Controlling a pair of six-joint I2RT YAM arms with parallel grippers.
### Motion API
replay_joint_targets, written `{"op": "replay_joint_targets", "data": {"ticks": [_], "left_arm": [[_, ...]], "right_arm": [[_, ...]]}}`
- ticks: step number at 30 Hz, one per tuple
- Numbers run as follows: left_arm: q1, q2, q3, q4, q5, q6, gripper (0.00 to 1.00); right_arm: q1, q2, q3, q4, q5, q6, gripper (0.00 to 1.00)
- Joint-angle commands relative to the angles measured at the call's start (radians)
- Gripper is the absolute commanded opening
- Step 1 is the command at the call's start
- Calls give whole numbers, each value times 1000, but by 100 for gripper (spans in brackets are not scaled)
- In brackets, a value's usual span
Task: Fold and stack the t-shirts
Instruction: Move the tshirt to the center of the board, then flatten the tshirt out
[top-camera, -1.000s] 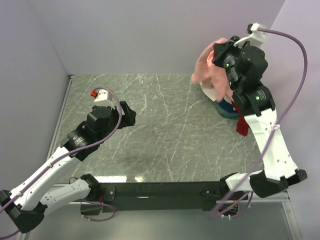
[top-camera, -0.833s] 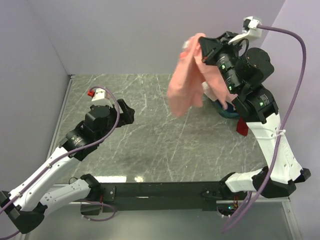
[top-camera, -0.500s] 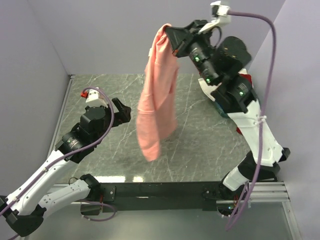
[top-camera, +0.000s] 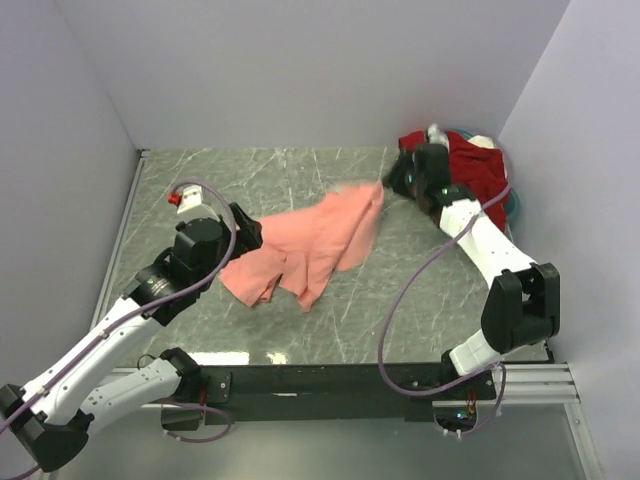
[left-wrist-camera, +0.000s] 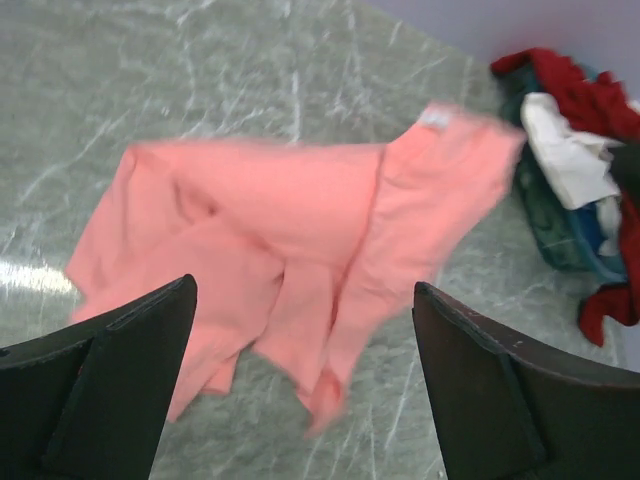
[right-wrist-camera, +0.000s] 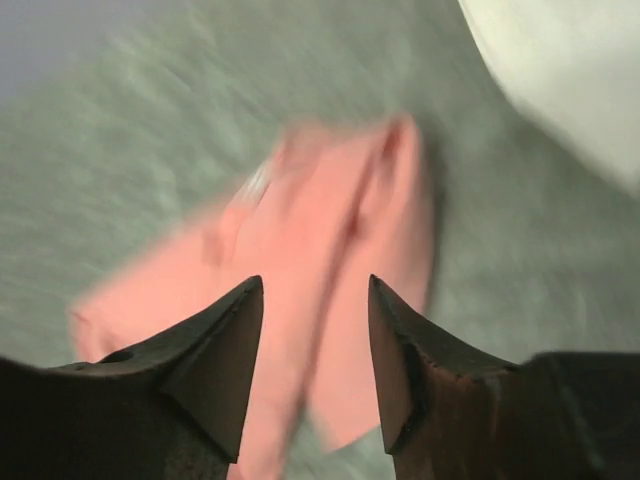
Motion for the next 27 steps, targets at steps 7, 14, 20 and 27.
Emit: {"op": "replay_joint_targets", "data": {"ticks": [7, 14, 20, 27], "left_arm": [[17, 101, -170, 9, -56, -233, 77], [86, 109, -335, 50, -82, -345, 67], [174, 136, -422, 159, 48, -321, 66], [189, 158, -494, 294, 172, -285, 63]], "right_arm": [[136, -246, -380, 120, 29, 57, 58], [428, -200, -482, 180, 98, 99, 57], [609, -57, -454, 170, 151, 131, 57], [721, 33, -434, 149, 216, 172, 57]]}}
